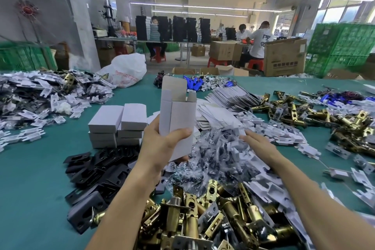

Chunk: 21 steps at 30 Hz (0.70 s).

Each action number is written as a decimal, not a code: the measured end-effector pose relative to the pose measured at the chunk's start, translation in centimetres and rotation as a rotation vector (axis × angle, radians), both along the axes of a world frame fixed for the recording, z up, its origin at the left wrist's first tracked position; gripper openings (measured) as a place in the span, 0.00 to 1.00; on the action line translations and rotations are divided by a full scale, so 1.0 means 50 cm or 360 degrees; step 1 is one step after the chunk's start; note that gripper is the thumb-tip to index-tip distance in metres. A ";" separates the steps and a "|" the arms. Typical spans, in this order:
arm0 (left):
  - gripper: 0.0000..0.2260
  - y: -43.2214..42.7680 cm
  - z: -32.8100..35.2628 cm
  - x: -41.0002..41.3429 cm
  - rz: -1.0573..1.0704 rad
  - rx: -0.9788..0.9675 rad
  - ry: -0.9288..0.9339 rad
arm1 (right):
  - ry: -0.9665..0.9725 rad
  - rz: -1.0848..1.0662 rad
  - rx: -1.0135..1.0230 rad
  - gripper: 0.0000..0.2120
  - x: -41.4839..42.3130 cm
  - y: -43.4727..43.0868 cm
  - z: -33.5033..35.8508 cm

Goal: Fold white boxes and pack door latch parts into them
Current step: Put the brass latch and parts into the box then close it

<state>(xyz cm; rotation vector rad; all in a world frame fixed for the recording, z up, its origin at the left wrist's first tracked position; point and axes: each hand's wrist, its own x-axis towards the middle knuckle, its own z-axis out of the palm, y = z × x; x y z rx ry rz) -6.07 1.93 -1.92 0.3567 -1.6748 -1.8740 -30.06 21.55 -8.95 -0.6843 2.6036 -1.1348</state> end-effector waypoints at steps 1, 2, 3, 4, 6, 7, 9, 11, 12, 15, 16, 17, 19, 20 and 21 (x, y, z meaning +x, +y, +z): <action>0.13 0.001 -0.001 -0.001 -0.0006 -0.0009 -0.0004 | -0.0004 0.0023 -0.0008 0.31 0.004 -0.006 0.001; 0.13 0.003 -0.002 -0.001 -0.0013 -0.0016 -0.0009 | -0.0006 0.0045 -0.0008 0.31 0.009 -0.011 0.004; 0.13 0.004 -0.003 -0.001 -0.0019 -0.0021 -0.0014 | -0.0007 0.0068 0.0001 0.31 0.014 -0.015 0.008; 0.12 0.005 -0.004 -0.001 -0.0020 -0.0024 -0.0018 | -0.0025 0.0083 0.0007 0.32 0.018 -0.015 0.013; 0.12 0.002 -0.006 -0.001 -0.0007 -0.0009 -0.0018 | -0.0051 0.0067 -0.0005 0.35 0.022 -0.011 0.021; 0.12 0.000 -0.007 -0.001 0.0003 0.0002 -0.0013 | -0.0034 0.0021 -0.0011 0.36 0.022 -0.006 0.024; 0.12 -0.003 -0.008 -0.001 0.0007 0.0001 -0.0006 | 0.0039 -0.0107 0.0005 0.34 0.018 0.005 0.030; 0.12 -0.006 -0.009 -0.001 0.0000 -0.0012 -0.0003 | 0.0099 -0.0117 0.0027 0.33 0.017 0.011 0.038; 0.12 -0.007 -0.010 -0.001 -0.0003 -0.0013 -0.0005 | 0.0136 -0.0090 0.0075 0.32 0.019 0.013 0.043; 0.13 -0.006 -0.013 -0.003 -0.0010 -0.0007 -0.0008 | 0.0282 0.0004 0.0281 0.25 0.028 0.014 0.049; 0.13 -0.006 -0.015 -0.003 -0.0013 -0.0004 -0.0009 | 0.0357 -0.0006 0.0337 0.24 0.032 0.014 0.049; 0.14 -0.007 -0.016 -0.002 -0.0019 0.0000 -0.0009 | 0.0443 -0.0037 0.0374 0.25 0.037 0.013 0.049; 0.17 -0.009 -0.020 -0.001 -0.0040 0.0000 -0.0017 | 0.0595 -0.0080 0.0404 0.25 0.047 0.009 0.052; 0.19 -0.011 -0.023 0.000 -0.0061 -0.0010 -0.0027 | 0.0665 -0.0067 0.0434 0.22 0.051 0.007 0.054; 0.20 -0.012 -0.025 0.002 -0.0089 -0.0021 -0.0035 | 0.0723 -0.0036 0.0489 0.18 0.056 0.006 0.056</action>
